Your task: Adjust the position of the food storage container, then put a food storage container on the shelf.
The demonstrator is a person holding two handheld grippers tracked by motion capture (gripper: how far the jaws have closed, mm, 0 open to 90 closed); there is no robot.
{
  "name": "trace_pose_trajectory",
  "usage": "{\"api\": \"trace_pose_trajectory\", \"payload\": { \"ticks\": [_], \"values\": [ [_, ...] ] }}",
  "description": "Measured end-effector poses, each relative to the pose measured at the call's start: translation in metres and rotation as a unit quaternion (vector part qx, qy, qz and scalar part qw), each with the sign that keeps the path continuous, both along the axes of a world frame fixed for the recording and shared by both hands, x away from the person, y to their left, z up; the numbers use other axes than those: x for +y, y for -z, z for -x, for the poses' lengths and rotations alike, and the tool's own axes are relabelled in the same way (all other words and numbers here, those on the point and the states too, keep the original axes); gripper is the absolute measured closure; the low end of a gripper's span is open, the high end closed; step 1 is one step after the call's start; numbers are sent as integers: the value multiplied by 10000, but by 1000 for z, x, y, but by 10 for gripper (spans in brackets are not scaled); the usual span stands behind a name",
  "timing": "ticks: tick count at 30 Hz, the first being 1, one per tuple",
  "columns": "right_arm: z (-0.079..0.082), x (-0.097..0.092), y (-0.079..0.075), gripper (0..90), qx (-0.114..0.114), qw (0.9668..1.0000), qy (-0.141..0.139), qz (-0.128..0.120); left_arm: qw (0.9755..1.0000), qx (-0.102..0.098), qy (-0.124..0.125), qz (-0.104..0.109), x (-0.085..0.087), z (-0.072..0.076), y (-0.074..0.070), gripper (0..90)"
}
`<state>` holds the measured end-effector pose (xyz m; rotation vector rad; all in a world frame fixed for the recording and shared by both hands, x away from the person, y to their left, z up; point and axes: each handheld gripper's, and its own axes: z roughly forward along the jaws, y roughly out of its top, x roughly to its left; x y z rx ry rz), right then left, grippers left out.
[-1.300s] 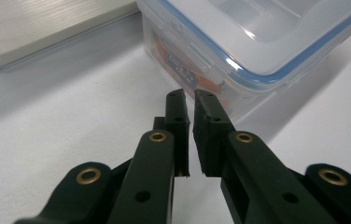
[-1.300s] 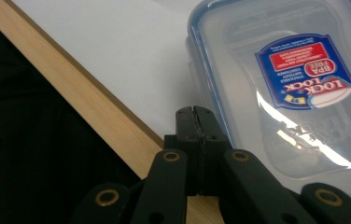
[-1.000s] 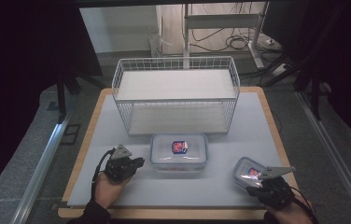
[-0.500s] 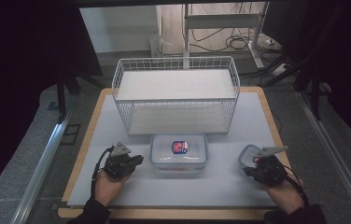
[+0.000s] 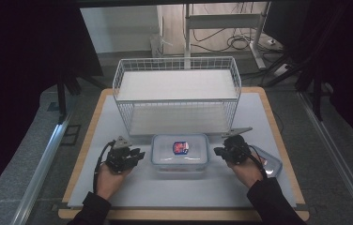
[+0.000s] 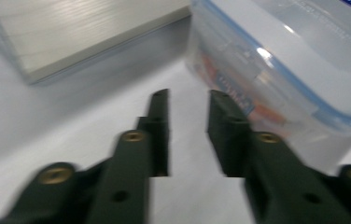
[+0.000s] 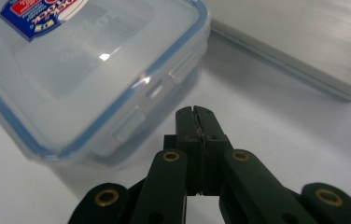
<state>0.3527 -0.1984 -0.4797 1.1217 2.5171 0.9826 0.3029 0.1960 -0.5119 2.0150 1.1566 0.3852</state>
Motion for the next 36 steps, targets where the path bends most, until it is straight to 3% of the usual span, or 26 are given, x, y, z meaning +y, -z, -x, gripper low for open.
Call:
{"api": "trace_pose_trajectory", "payload": {
  "ticks": [3, 4, 5, 6, 7, 8, 12, 14, 17, 26, 30, 33, 36],
  "values": [
    [9, -9, -3, 803, -283, 9996, -60, -71, 9996, -65, 133, -235, 6, 5, 0, 465],
    [12, -11, -5, 743, -374, 9992, -77, -82, 9994, -86, 153, -298, 6, 7, 1, 381],
    [18, -14, -6, 625, -541, 9984, -133, -124, 9991, -125, 199, -349, 6, 9, 2, 292],
    [18, -14, -6, 625, -541, 9984, -133, -124, 9990, -125, 266, -341, 6, 10, 2, 292],
    [22, -15, -6, 508, -600, 9980, -168, -114, 9988, -118, 324, -337, 5, 11, 1, 231],
    [22, -15, -6, 508, -600, 9980, -168, -114, 9987, -135, 357, -345, 3, 11, 1, 231],
    [23, -16, -3, 309, -656, 9977, -164, -110, 9976, -150, 471, -490, -3, 13, 3, 95],
    [22, -17, -2, 209, -647, 9977, -174, -127, 9978, -105, 456, -460, -4, 13, 5, 63],
    [21, -17, 0, 158, -606, 9978, -199, -151, 9984, -93, 410, -377, -3, 13, 5, 53],
    [18, -19, 2, 121, -544, 9982, -201, -151, 9982, -276, 360, -385, 1, 10, 7, 63],
    [17, -19, 3, 103, -521, 9982, -209, -191, 9987, -225, 312, -342, 4, 8, 9, 76],
    [16, -18, 2, 91, -498, 9982, -231, -220, 9993, -135, 273, -197, 6, 5, 6, 77],
    [15, -18, 1, 80, -451, 9982, -229, -316, 9995, -34, 307, 118, 5, 4, -4, 79]
  ]
}}
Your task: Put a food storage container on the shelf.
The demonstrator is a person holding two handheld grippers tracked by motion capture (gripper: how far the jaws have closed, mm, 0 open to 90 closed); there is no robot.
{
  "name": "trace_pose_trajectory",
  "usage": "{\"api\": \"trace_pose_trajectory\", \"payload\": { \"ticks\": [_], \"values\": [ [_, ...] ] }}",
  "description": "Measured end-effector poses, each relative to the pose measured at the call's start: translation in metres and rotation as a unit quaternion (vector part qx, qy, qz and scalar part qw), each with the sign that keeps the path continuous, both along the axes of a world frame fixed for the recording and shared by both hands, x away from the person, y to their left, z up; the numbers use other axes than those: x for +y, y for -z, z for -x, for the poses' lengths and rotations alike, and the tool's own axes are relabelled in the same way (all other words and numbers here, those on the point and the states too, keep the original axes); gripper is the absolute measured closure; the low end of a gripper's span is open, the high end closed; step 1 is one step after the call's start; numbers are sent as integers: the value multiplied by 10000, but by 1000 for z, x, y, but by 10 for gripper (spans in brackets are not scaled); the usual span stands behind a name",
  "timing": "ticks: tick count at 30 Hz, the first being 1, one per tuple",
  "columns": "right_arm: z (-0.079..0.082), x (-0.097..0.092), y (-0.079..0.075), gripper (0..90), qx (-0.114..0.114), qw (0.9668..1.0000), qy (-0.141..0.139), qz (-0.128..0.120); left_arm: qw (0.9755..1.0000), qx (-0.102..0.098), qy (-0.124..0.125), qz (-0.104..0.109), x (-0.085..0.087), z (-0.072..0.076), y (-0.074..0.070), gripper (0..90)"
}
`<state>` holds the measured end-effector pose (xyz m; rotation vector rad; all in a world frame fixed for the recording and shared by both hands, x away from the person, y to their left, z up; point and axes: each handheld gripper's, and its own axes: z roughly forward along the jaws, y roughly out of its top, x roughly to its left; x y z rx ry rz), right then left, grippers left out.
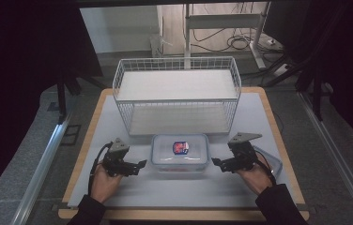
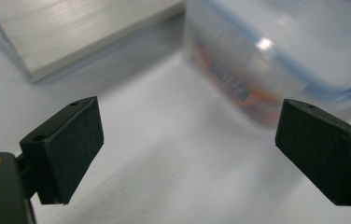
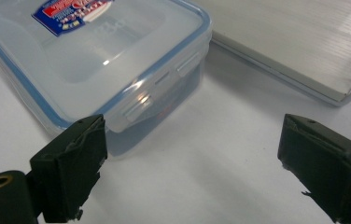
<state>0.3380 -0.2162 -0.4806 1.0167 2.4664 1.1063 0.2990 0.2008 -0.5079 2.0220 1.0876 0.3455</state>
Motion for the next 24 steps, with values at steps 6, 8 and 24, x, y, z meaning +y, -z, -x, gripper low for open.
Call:
{"api": "trace_pose_trajectory", "payload": {
  "ticks": [6, 8, 24],
  "values": [
    [-3, 5, -6, 60, 100, 9998, -80, -177, 9986, 84, 306, 419, -13, -7, -18, 81],
    [-5, 11, -6, 44, 211, 9995, -138, -210, 9982, 199, 407, 382, -21, -11, -19, 80],
    [-35, 40, 4, 141, 1425, 9868, -336, -694, 9834, 1264, 862, 976, -43, -51, 0, 53]
  ]
}}
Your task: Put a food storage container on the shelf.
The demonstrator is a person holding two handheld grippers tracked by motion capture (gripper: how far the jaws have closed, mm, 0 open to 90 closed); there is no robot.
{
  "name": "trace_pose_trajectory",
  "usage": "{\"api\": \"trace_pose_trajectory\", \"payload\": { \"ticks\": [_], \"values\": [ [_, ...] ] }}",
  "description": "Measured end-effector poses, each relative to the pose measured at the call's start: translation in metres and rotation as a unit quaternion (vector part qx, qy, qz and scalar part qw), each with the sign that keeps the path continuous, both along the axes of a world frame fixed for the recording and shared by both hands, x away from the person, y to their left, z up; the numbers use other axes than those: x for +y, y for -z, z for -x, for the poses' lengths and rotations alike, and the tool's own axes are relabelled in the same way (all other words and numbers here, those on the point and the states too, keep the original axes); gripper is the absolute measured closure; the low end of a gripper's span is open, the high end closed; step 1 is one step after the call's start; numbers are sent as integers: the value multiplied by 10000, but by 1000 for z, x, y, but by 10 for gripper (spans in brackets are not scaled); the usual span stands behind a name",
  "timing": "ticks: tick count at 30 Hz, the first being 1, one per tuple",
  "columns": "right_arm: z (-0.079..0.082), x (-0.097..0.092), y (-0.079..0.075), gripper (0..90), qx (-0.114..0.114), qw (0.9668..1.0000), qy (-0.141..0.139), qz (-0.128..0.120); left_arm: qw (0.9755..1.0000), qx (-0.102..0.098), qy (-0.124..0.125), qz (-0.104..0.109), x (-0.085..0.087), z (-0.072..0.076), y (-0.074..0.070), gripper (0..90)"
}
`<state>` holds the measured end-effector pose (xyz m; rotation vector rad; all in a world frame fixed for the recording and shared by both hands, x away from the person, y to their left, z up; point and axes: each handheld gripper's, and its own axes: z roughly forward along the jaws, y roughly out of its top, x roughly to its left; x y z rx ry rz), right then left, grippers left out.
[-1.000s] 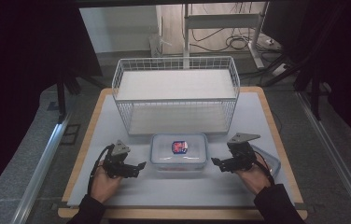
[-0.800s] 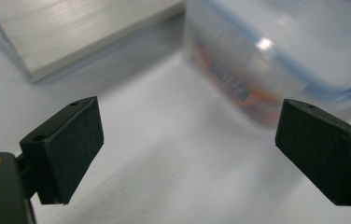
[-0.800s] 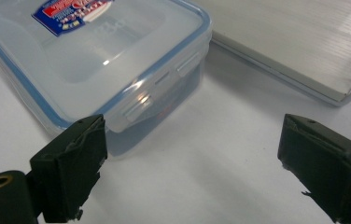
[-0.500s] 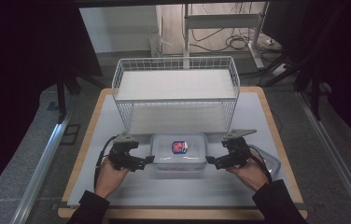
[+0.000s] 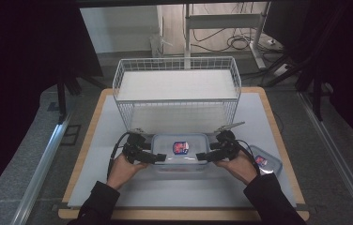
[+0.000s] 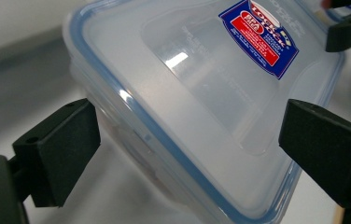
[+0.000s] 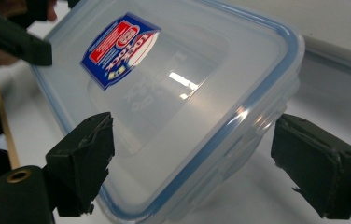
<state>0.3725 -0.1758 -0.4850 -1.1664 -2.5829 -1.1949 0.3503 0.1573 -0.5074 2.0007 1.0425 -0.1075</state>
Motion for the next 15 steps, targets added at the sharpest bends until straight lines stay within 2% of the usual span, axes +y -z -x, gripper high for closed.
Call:
{"api": "trace_pose_trajectory", "payload": {
  "ticks": [2, 3, 5, 7, 9, 13, 15],
  "values": [
    [-5, -2, 2, 158, 166, 9998, 47, -129, 9998, 127, 29, 119, 2, -2, 2, 56],
    [-9, -4, 5, 168, 370, 9989, 107, -264, 9994, 254, 67, 239, 1, -3, 5, 57],
    [-11, -5, 6, 173, 435, 9985, 126, -310, 9994, 253, 71, 209, 1, -2, 5, 55],
    [-14, -5, 9, 181, 698, 9963, 120, -484, 9996, 234, 66, 119, 0, -1, 2, 67],
    [-14, -6, 10, 203, 817, 9951, 155, -533, 9998, 186, 79, 68, 1, 2, 0, 71],
    [-8, -10, 4, 295, 728, 9956, 198, -555, 9999, -2, 53, 109, 7, 11, -4, 155],
    [-3, -13, 1, 338, 669, 9958, 221, -590, 9998, -85, 6, 197, 12, 17, -6, 262]
  ]
}}
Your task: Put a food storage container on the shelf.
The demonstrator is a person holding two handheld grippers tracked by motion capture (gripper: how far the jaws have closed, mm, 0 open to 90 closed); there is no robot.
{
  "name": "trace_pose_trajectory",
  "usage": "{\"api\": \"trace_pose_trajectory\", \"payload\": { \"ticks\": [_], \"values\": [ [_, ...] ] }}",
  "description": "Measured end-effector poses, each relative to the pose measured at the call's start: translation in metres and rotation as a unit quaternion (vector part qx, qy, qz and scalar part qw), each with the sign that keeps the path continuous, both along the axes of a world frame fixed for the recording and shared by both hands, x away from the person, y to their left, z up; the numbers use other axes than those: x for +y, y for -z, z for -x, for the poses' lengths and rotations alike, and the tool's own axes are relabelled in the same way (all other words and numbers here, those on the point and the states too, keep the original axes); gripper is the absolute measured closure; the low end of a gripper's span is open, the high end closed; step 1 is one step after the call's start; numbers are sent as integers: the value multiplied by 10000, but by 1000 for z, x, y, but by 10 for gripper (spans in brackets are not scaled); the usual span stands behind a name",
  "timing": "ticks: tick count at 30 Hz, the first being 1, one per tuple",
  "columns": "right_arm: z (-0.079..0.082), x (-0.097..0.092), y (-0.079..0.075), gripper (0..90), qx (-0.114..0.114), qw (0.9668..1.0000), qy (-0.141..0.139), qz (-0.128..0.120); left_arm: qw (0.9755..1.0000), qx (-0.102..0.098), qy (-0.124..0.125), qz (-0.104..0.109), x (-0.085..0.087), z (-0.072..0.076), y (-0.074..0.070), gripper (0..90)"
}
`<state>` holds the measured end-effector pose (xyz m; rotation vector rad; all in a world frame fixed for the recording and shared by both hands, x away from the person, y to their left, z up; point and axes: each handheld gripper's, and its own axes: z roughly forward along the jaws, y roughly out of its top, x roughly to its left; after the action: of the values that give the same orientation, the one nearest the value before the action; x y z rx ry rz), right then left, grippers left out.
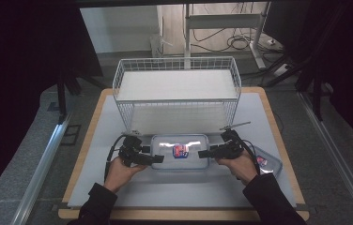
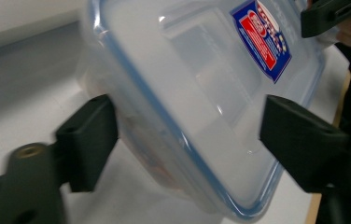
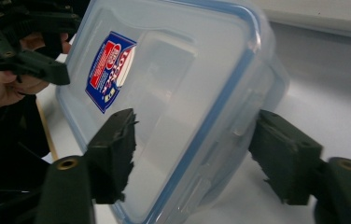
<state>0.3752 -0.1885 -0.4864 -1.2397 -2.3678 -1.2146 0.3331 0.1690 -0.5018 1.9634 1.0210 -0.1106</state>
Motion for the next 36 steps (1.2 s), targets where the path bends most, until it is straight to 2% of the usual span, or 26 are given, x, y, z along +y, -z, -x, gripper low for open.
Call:
{"api": "trace_pose_trajectory", "payload": {
  "ticks": [1, 7, 10, 14, 17, 21, 23, 27, 31, 34, 36],
  "values": [
    [3, -1, -1, 356, -19, 10000, 11, -30, 10000, -30, -53, 72, 1, 4, 0, 262],
    [16, -11, -1, 456, -83, 9995, 8, -299, 9993, -257, -175, 189, 6, 22, -2, 381],
    [17, -12, -1, 443, -113, 9994, -28, -335, 9992, -269, -197, 213, 7, 24, -1, 394],
    [15, -14, 4, 422, 2, 9987, -73, -506, 9991, -300, -195, 228, 8, 28, -1, 411],
    [16, -14, 4, 418, 10, 9988, -97, -488, 9989, -317, -206, 264, 9, 29, 0, 414],
    [17, -14, 5, 428, 43, 9988, -136, -467, 9988, -262, -235, 339, 10, 28, 2, 412],
    [19, -13, 4, 440, -42, 9992, -126, -388, 9987, -229, -232, 391, 11, 27, 3, 411],
    [19, -13, 4, 447, -22, 9992, -113, -389, 9985, -212, -235, 443, 12, 27, 4, 423],
    [19, -13, 4, 453, -2, 9991, -95, -414, 9978, -107, -246, 605, 16, 25, 6, 450],
    [19, -13, 4, 454, 5, 9990, -85, -429, 9978, -88, -248, 612, 17, 25, 6, 451],
    [20, -13, 5, 455, -1, 9990, -77, -429, 9974, 23, -257, 675, 18, 25, 8, 448]
  ]
}}
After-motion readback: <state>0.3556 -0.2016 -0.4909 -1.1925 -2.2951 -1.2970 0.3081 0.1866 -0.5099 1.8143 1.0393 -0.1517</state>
